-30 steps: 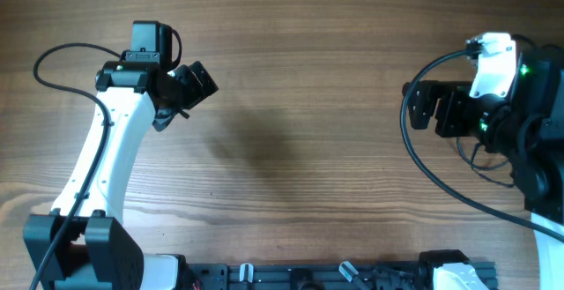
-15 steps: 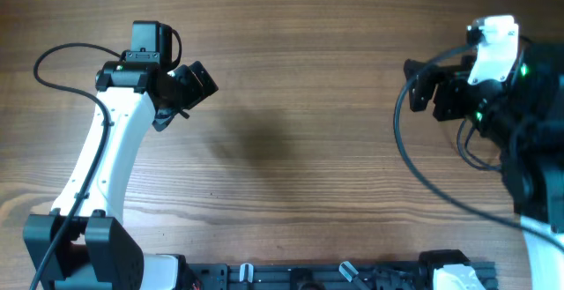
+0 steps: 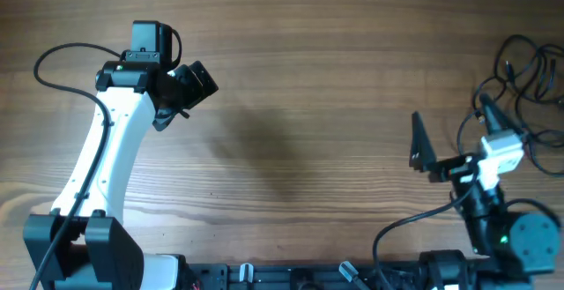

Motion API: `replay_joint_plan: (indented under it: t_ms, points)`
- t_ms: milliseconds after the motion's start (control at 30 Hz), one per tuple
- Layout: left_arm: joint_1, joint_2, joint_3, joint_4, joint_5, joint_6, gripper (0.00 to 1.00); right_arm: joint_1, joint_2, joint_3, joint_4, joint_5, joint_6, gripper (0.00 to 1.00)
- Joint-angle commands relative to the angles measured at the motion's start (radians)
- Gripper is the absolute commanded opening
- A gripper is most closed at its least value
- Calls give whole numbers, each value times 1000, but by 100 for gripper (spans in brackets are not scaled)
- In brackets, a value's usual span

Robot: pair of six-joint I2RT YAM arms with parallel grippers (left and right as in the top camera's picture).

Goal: Untangle cables

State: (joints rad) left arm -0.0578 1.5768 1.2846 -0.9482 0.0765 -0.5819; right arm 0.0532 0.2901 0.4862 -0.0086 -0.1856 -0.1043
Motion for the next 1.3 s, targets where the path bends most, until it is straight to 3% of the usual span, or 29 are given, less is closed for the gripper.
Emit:
replay_joint_plan:
  t_ms: [0,167,367,667,1267]
  points:
    - [3,-3,4,1,1,-10,100,-14,-127,-200,147,-26,-24,100]
    - [3,-3,4,1,1,-10,100,-13,-238,-393,290,-62,-23,100]
    - [3,-3,4,1,1,-10,100,-13,-286,-482,292,-87,-24,100]
    - [3,-3,4,1,1,-10,100,-13,-286,-481,31,-108,-14,100]
    - [3,-3,4,1,1,-10,100,-13,-283,-481,32,-108,0,100]
